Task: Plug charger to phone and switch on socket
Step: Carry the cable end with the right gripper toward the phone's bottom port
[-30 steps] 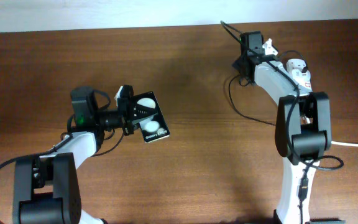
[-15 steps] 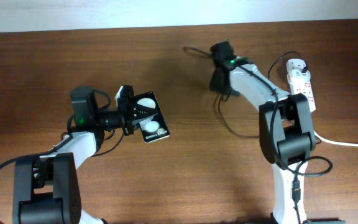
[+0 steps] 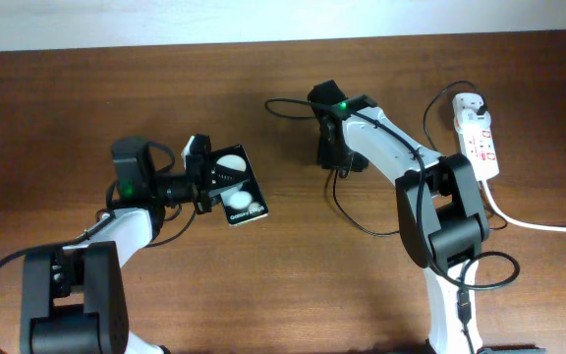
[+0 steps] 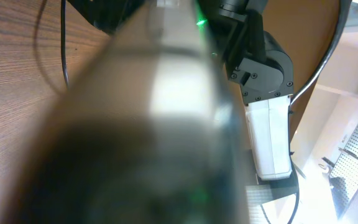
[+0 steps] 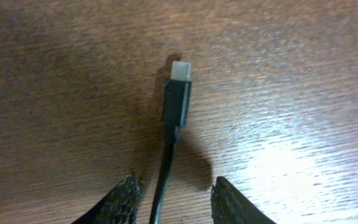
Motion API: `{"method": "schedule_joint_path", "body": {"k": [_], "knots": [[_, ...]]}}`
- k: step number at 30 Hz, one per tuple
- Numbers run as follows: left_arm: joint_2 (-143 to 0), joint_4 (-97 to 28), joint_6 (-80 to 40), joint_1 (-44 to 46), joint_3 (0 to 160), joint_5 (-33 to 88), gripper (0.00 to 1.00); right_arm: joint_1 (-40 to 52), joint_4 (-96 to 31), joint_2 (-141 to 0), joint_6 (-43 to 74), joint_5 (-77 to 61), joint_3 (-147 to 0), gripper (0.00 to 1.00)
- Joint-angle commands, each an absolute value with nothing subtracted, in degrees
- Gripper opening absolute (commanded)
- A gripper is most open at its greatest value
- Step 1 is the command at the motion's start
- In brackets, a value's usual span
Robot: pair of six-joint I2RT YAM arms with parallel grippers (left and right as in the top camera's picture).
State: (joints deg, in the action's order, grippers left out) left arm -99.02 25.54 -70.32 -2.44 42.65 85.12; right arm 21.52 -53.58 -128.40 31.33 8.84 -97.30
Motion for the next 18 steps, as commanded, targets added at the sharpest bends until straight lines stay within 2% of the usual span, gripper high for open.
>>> {"method": "schedule_joint_path", "body": {"k": [1, 3, 9, 11, 18], "knots": [[-99.00, 25.74, -70.50, -2.63, 43.55, 86.65, 0.00, 21.17, -54.04, -129.86, 31.29, 7.03, -94.83, 0.29], [-99.00, 25.74, -70.50, -2.63, 43.55, 86.65, 0.00, 21.19, -53.89, -130.56, 31.29, 7.09, -94.28, 0.26], [-99.00, 25.74, -70.50, -2.63, 43.55, 86.63, 0.00, 19.68, -49.95, -130.63, 31.27, 9.67, -94.28, 0.27], [-99.00, 25.74, -70.50, -2.63, 43.55, 86.67, 0.00, 19.70, -48.77, -130.63, 31.29, 9.61, -94.28, 0.22], [-99.00, 25.74, -70.50, -2.63, 43.55, 86.83, 0.00, 19.86, -51.64, -130.63, 31.29, 7.68, -94.28, 0.19]]}}
